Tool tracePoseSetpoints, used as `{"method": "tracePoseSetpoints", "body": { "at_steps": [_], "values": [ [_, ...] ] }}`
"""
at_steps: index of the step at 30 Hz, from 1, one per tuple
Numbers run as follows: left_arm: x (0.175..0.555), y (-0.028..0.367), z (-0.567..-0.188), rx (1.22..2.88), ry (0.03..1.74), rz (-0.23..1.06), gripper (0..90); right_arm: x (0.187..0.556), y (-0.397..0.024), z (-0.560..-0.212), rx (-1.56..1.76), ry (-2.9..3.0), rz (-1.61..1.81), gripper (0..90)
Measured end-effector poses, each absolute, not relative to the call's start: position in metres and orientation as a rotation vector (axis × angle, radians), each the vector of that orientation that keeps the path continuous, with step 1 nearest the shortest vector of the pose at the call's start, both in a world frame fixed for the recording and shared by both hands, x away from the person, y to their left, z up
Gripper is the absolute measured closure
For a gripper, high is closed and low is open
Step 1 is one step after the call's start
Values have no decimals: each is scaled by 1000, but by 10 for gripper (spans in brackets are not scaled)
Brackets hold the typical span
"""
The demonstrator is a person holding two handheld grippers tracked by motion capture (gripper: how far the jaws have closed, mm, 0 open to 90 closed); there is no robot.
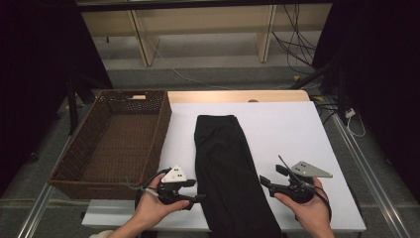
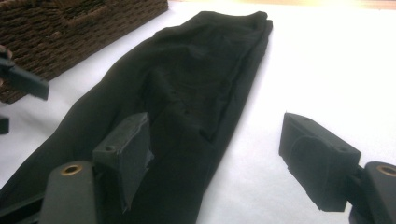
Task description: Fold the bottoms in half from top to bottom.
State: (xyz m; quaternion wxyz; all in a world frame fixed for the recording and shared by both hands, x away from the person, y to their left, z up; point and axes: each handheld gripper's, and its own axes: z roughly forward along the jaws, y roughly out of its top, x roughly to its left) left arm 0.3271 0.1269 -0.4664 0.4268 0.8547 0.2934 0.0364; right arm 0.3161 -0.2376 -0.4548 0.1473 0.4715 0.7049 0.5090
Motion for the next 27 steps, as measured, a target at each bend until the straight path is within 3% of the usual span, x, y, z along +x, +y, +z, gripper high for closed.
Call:
{"method": "tracePoseSetpoints", "body": {
  "at_steps": [6,18,27],
  "values": [
    [327,125,-473,2161,777,55,361,320,-235,-459,1374,2071,1422,268],
    [328,109,-487,2158,897,24,250,319,-231,-470,1371,2213,1311,317],
    [329,106,-491,2148,905,49,234,322,-223,-476,1382,2270,1258,338]
  ]
}}
